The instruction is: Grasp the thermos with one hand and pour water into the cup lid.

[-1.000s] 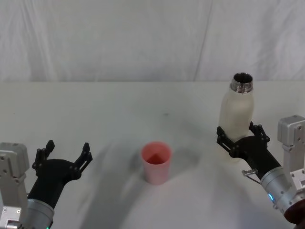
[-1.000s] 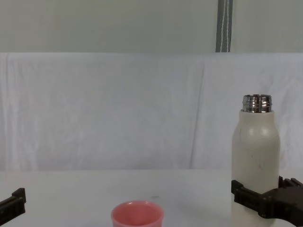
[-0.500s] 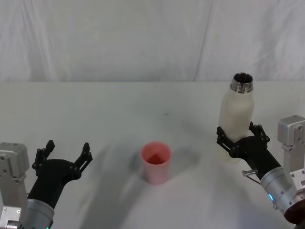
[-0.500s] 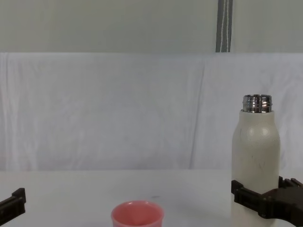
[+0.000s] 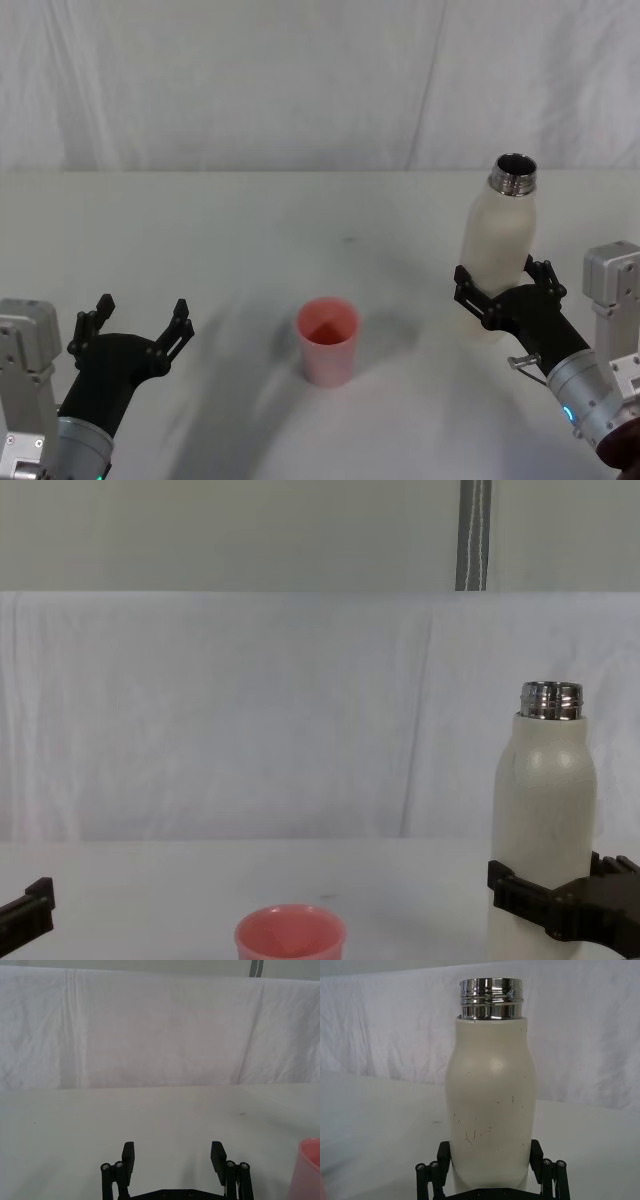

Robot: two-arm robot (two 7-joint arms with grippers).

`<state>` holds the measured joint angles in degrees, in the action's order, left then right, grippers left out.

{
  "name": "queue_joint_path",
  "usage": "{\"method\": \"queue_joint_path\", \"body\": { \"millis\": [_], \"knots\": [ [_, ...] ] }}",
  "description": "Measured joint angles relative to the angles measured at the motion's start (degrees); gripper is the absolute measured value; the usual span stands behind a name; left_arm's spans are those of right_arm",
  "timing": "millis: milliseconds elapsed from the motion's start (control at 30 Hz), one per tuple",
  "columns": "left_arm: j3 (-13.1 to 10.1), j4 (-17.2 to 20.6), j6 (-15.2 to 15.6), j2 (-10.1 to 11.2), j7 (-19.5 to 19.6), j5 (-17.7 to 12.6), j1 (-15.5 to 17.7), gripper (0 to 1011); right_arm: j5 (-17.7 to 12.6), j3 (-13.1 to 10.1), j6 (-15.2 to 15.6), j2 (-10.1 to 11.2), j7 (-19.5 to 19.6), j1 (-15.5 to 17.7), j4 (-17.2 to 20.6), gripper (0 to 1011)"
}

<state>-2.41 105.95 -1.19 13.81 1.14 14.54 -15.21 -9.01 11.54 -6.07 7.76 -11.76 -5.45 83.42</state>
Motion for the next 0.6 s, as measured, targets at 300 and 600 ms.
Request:
{"method": "queue_joint_path", "body": {
  "millis": [300,600],
  "knots": [
    [0.0,0.0,0.0,0.0,0.0,0.0,0.0,1001,0.0,0.0,0.0,0.0,0.01,0.0,0.02,1001],
    [0.0,0.0,0.0,0.0,0.0,0.0,0.0,1001,0.0,0.0,0.01,0.0,0.01,0.0,0.02,1001]
  ]
}}
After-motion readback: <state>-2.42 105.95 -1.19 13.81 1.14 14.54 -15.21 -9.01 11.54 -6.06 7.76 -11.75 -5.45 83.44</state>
